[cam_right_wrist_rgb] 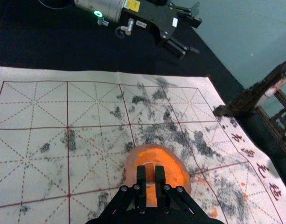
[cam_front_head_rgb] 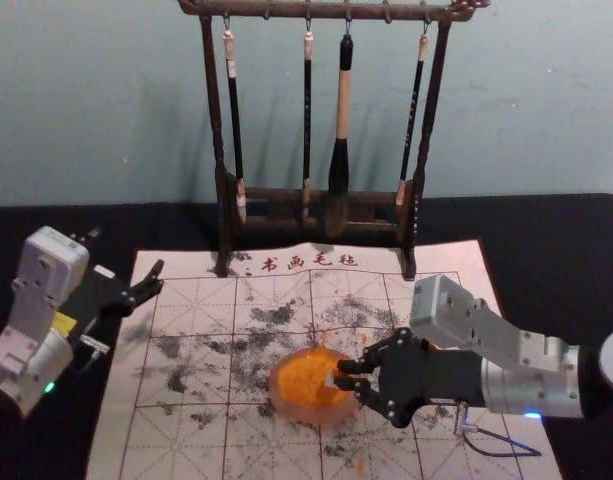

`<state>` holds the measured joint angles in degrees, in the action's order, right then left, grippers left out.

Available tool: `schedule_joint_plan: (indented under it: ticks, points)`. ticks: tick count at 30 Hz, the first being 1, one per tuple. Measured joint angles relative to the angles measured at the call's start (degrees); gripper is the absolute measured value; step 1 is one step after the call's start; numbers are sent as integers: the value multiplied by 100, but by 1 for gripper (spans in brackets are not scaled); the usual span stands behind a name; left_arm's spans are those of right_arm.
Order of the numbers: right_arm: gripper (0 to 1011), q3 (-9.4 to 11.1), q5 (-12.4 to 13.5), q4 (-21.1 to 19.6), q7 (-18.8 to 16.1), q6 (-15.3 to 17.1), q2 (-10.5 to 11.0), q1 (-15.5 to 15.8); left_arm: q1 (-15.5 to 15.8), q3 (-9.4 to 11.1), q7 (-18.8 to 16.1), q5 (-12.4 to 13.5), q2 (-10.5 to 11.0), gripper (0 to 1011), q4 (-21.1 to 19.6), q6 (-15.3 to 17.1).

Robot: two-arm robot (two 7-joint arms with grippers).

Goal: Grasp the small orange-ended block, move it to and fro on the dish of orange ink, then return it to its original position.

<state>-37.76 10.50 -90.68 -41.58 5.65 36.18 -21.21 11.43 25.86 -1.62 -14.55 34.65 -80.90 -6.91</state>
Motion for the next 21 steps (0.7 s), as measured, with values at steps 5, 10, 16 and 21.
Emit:
schedule_joint_plan:
  ticks: [5,10,16,21]
  points:
    - [85,-86,-44,124,-8,-22,-138,-111,0,0,0,0,0,1001,0,0]
    - [85,-163,-125,309,34,-43,-322,-259,0,0,0,0,0,1001,0,0]
    - [85,-217,-215,505,112,43,-500,-417,0,0,0,0,0,1001,0,0]
    - [85,-233,-275,640,156,133,-581,-512,0,0,0,0,0,1002,0,0]
